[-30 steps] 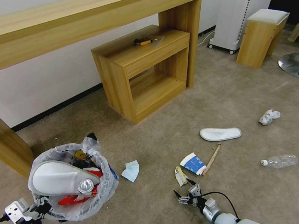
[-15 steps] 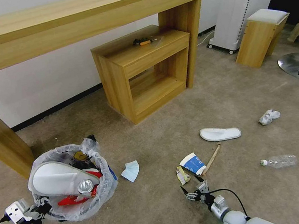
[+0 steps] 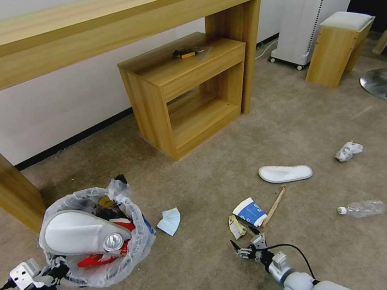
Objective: Pick up the trash bin and place the garbage on the floor into it.
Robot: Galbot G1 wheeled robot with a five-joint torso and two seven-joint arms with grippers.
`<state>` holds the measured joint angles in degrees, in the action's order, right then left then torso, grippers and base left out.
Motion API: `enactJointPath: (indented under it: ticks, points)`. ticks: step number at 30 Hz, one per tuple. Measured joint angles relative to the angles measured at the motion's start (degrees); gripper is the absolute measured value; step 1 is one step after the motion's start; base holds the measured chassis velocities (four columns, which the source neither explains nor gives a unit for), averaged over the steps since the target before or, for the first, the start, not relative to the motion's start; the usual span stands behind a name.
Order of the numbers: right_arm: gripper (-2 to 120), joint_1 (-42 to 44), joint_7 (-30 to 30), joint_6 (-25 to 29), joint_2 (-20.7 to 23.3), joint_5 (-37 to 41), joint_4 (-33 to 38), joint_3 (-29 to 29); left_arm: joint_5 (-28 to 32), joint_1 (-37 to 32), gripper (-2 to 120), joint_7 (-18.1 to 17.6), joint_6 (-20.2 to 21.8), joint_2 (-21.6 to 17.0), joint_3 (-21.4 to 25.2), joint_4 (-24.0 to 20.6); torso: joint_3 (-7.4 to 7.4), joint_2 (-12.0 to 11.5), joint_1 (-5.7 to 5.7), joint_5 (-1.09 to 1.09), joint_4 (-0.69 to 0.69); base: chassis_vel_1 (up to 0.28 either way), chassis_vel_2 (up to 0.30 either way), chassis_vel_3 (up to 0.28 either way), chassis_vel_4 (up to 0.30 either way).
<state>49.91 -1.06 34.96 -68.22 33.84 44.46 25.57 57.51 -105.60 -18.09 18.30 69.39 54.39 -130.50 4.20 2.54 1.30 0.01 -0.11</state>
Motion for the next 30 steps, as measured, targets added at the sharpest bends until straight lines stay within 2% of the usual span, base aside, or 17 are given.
enactJointPath:
  ticks: [17, 22, 24, 28, 30]
  points:
    - [100, -1.51, 1.28, 0.05, -2.82, 0.52, -5.00, -0.97, -0.10, -0.88, 0, 0.23, -0.41, 0.45, 0.28, -0.72, 0.00, 0.00, 0.00, 0.00, 0.00, 0.000, 0.000, 0.000, 0.000]
    - [91, -1.55, 1.88, 0.47, -3.33, 0.13, -5.99, -1.40, -0.10, -0.99, 0, 0.24, -0.63, 0.56, 0.31, -0.96, 0.00, 0.00, 0.00, -0.01, 0.00, 0.000, 0.000, 0.000, 0.000]
    - [79, -1.58, 2.30, 0.74, -3.41, -0.03, -6.28, -1.55, -0.09, -1.00, 0, 0.26, -0.66, 0.64, 0.31, -1.03, 0.00, 0.00, 0.00, 0.00, 0.00, 0.000, 0.000, 0.000, 0.000]
    - [72, -1.65, 2.56, 0.93, -3.39, -0.08, -6.45, -1.60, -0.09, -0.98, 0, 0.28, -0.67, 0.65, 0.31, -1.02, 0.00, 0.00, 0.00, -0.01, 0.00, 0.000, 0.000, 0.000, 0.000]
    - [61, -1.75, 2.75, 1.07, -3.31, -0.23, -6.49, -1.69, -0.09, -0.83, 0, 0.41, -0.75, 0.65, 0.30, -0.70, 0.00, 0.00, 0.00, 0.00, 0.00, 0.000, 0.000, 0.000, 0.000]
